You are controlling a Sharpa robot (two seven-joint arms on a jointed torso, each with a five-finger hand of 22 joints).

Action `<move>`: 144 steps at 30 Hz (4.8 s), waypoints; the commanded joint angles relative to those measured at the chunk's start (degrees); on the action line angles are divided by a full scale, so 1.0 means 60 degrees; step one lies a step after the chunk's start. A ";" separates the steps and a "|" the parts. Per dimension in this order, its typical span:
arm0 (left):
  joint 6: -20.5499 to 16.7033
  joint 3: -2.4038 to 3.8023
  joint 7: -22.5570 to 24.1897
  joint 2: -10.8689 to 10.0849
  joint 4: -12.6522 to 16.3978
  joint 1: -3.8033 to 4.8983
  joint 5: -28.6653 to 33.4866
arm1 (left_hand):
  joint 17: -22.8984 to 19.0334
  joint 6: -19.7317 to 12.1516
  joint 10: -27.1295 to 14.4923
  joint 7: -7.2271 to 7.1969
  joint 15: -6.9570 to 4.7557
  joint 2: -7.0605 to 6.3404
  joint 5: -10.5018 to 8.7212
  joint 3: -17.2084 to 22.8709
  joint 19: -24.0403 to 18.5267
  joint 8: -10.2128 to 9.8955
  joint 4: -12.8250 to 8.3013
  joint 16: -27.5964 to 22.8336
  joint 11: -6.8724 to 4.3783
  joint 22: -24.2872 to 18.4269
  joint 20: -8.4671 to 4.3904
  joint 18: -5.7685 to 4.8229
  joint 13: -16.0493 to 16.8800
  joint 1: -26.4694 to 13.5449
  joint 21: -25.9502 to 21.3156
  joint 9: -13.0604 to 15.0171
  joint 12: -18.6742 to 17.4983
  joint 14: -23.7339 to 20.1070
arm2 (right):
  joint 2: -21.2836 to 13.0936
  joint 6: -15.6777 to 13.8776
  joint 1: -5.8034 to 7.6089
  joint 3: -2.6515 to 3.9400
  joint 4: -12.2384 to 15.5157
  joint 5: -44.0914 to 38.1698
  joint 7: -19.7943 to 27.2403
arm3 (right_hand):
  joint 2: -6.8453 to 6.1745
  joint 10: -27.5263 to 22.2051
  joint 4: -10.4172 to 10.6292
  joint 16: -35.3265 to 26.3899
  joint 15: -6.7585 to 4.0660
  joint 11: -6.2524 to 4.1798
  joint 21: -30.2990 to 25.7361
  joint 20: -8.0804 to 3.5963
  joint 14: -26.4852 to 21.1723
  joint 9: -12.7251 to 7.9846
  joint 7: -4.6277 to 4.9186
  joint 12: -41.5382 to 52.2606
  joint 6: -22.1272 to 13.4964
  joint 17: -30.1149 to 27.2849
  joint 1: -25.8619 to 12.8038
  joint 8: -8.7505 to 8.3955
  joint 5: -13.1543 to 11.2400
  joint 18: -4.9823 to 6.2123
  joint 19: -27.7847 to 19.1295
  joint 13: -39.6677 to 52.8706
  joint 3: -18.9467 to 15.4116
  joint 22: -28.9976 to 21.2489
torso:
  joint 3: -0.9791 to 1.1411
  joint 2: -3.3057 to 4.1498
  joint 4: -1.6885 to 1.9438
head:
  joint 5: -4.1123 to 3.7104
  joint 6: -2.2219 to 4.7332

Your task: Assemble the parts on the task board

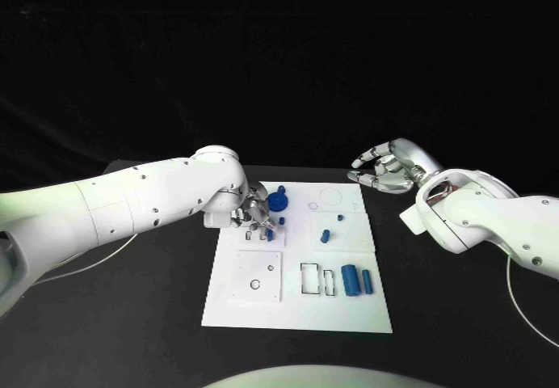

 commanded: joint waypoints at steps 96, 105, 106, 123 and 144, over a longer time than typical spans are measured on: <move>-0.3858 -0.0115 0.0362 -0.1759 0.1884 -0.0413 0.1536 | 0.1856 0.1016 0.1926 -0.0478 -0.0433 -0.1700 0.5486 0.4931 0.1177 0.0833 -0.3007 0.0614 -0.0542 0.1881 -0.0419 -0.0431 0.1471 0.0076 0.1150 0.1526 0.0972 0.0839 | -0.0060 0.0108 -0.0056 -0.0032 -0.0157 0.0000 0.0073 | -0.0034 -0.0025 0.0110 -0.0056 -0.0051 -0.0024 -0.0073 -0.0061 0.0624 0.0029 0.0004 -0.0010 -0.0067 0.0888 -0.0070 0.0093 0.0062 0.0095 0.0093 0.0021 0.0028 0.1577 | 0.0003 -0.0018 0.0088 | 0.0013 -0.0123; -0.3957 -0.0123 0.0293 -0.1755 0.1958 -0.0459 0.0982 | 0.1889 0.1034 0.1967 -0.0488 -0.0443 -0.1706 0.5539 0.4947 0.1168 0.0841 -0.3014 0.0631 -0.0552 0.1864 -0.0429 -0.0427 0.1530 0.0061 0.1145 0.1543 0.1021 0.0849 | -0.0069 0.0101 -0.0058 -0.0034 -0.0155 -0.0003 0.0072 | -0.0034 -0.0025 0.0110 -0.0056 -0.0051 -0.0024 -0.0073 -0.0061 0.0624 0.0029 0.0004 -0.0010 -0.0067 0.0888 -0.0070 0.0093 0.0062 0.0095 0.0093 0.0021 0.0028 0.1577 | 0.0011 -0.0009 0.0052 | 0.0088 -0.0130; -0.3949 -0.0124 0.0283 -0.1742 0.1957 -0.0460 0.0922 | 0.1907 0.1043 0.1984 -0.0492 -0.0447 -0.1705 0.5558 0.4954 0.1177 0.0845 -0.3013 0.0640 -0.0556 0.1877 -0.0433 -0.0430 0.1551 0.0050 0.1151 0.1551 0.1039 0.0854 | -0.0068 0.0100 -0.0058 -0.0034 -0.0155 -0.0003 0.0072 | -0.0034 -0.0025 0.0110 -0.0056 -0.0051 -0.0024 -0.0073 -0.0061 0.0624 0.0029 0.0004 -0.0010 -0.0067 0.0888 -0.0070 0.0093 0.0062 0.0095 0.0093 0.0021 0.0028 0.1577 | 0.0015 -0.0010 0.0049 | 0.0095 -0.0130; -0.3124 -0.0136 0.0126 -0.1394 0.1698 -0.0464 0.0204 | 0.1847 0.1048 0.2007 -0.0499 -0.0456 -0.1679 0.5577 0.4952 0.1174 0.0857 -0.2984 0.0615 -0.0563 0.1865 -0.0445 -0.0427 0.1542 -0.0005 0.1148 0.1578 0.1040 0.0841 | -0.0071 0.0101 -0.0059 -0.0035 -0.0146 -0.0006 0.0063 | -0.0044 -0.0013 0.0128 -0.0060 -0.0053 -0.0028 -0.0078 -0.0063 0.0624 0.0033 0.0000 -0.0002 -0.0063 0.0886 -0.0084 0.0105 0.0062 0.0095 0.0093 0.0026 0.0025 0.1575 | 0.0008 0.0003 0.0056 | 0.0100 -0.0194; -0.2688 -0.0155 0.0073 -0.1214 0.1444 -0.0462 0.0137 | 0.1893 0.1033 0.2065 -0.0511 -0.0461 -0.1590 0.5546 0.4928 0.1182 0.0872 -0.2921 0.0638 -0.0571 0.1873 -0.0452 -0.0431 0.1626 -0.0090 0.1146 0.1617 0.1112 0.0854 | -0.0072 0.0065 -0.0059 -0.0036 -0.0144 -0.0018 0.0062 | -0.0050 -0.0018 0.0134 -0.0061 -0.0056 -0.0032 -0.0083 -0.0065 0.0625 0.0037 -0.0004 -0.0014 -0.0061 0.0887 -0.0083 0.0114 0.0071 0.0096 0.0093 0.0012 0.0029 0.1573 | -0.0006 0.0004 0.0065 | 0.0107 -0.0233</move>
